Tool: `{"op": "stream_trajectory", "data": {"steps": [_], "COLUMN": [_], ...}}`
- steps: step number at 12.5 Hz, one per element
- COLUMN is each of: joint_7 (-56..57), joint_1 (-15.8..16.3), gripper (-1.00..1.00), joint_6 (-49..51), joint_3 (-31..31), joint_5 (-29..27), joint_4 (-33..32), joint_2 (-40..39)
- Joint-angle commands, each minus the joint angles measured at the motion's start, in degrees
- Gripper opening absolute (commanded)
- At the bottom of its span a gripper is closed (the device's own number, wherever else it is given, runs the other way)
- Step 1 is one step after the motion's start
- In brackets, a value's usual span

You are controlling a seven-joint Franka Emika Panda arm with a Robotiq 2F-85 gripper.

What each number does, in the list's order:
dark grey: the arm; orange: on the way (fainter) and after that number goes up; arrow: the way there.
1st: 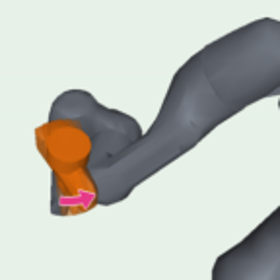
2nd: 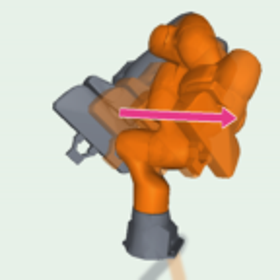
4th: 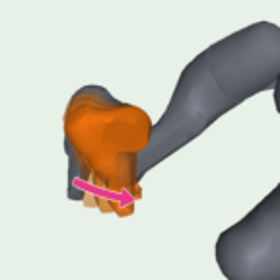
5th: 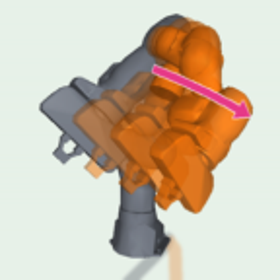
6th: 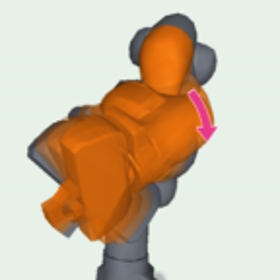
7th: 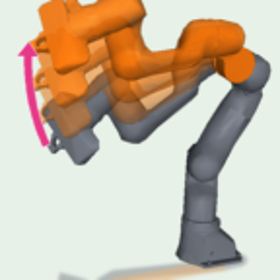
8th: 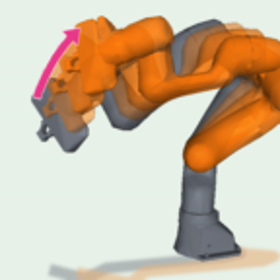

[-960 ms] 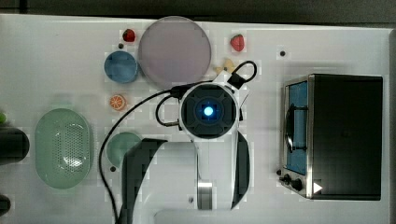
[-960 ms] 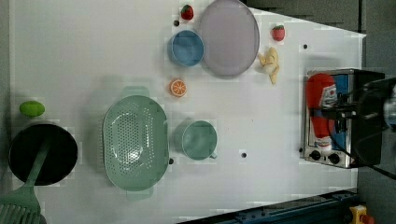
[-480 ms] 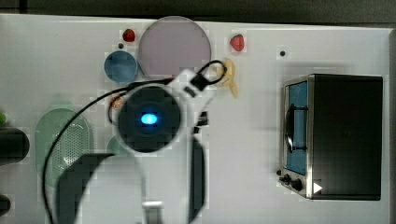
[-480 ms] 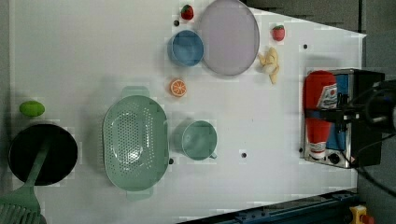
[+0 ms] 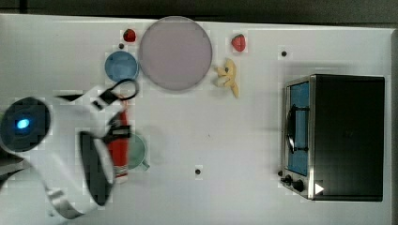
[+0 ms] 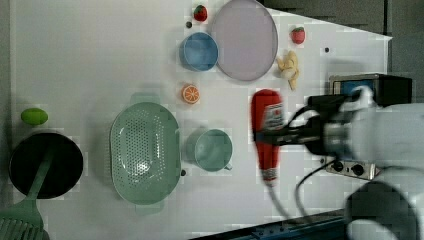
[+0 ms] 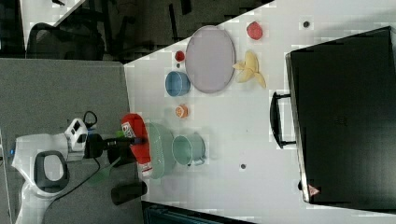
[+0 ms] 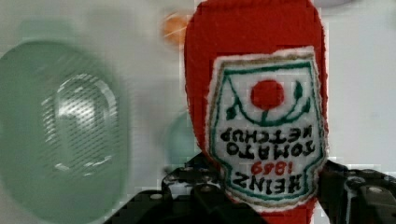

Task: Pick Ketchup from the table and place it in strainer.

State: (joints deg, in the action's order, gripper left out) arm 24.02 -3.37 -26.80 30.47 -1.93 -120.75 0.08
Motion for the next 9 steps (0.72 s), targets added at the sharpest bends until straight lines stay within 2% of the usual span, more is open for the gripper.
{"op": "stream_trajectory", "data": {"steps": [1,5,9], "joint_7": [-9.5,-17.3,-23.6], "joint_1": [1.0,2.3,5.5], "gripper": [0.18,0.18,0.18], "joint_6": [-7.2,-16.0,-23.6], "joint_3": [4.3,8.3,8.9], "joint_5": [-0.4,-0.4,-0.2], "joint_4": [1.2,1.2,1.0], "joint_2": [-3.2,-11.0,-18.6]}}
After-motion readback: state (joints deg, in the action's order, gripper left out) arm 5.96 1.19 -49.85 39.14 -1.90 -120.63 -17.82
